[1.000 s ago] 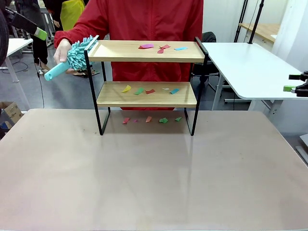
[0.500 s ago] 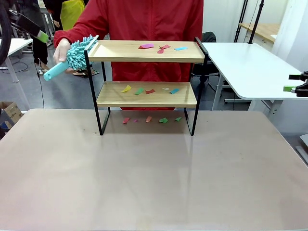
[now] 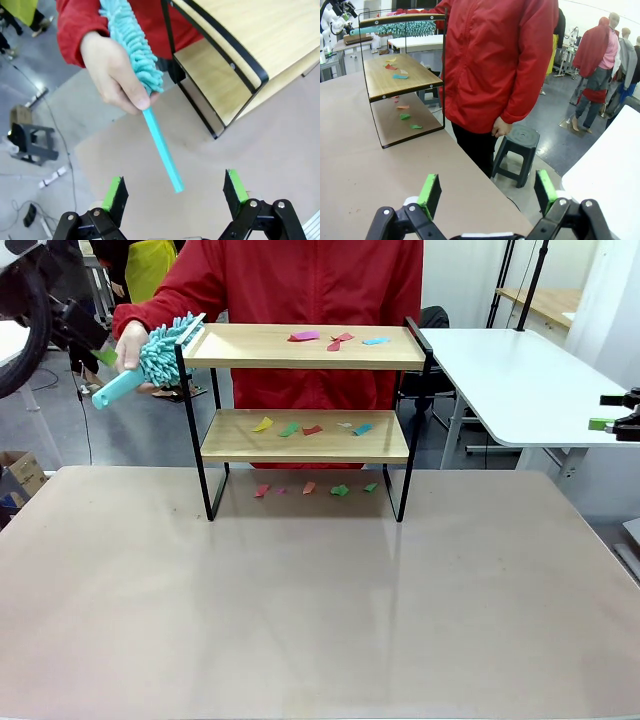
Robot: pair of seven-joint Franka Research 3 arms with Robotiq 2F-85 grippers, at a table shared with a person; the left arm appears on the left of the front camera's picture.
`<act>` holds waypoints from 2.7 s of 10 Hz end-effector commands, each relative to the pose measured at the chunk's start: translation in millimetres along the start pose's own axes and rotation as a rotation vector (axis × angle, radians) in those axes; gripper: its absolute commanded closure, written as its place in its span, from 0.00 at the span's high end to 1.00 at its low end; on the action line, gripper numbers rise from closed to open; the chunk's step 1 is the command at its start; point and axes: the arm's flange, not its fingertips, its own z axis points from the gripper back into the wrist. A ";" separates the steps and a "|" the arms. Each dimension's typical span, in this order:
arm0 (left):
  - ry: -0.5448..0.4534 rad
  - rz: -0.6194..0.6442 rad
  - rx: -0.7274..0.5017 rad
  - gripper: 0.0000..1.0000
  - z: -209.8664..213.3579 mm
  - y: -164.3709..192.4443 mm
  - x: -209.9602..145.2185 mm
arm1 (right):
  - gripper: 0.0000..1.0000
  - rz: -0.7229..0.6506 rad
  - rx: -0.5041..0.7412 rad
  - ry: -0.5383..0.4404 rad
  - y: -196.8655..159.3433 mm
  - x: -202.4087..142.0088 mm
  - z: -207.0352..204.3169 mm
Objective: Clean the shelf.
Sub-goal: Pick up the Duster handed by the human.
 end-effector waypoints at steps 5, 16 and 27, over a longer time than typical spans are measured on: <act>0.098 0.104 -0.040 1.00 -32.4 0.8 -2.0 | 1.00 -0.015 -0.002 0.015 -0.3 5.7 -1.2; 0.147 0.124 -0.017 0.00 -67.1 10.4 0.4 | 1.00 -0.015 -0.002 0.015 -0.3 5.7 -1.2; 0.121 0.188 -0.002 0.00 -65.8 22.2 -3.9 | 1.00 -0.015 -0.002 0.015 -0.3 5.7 -1.2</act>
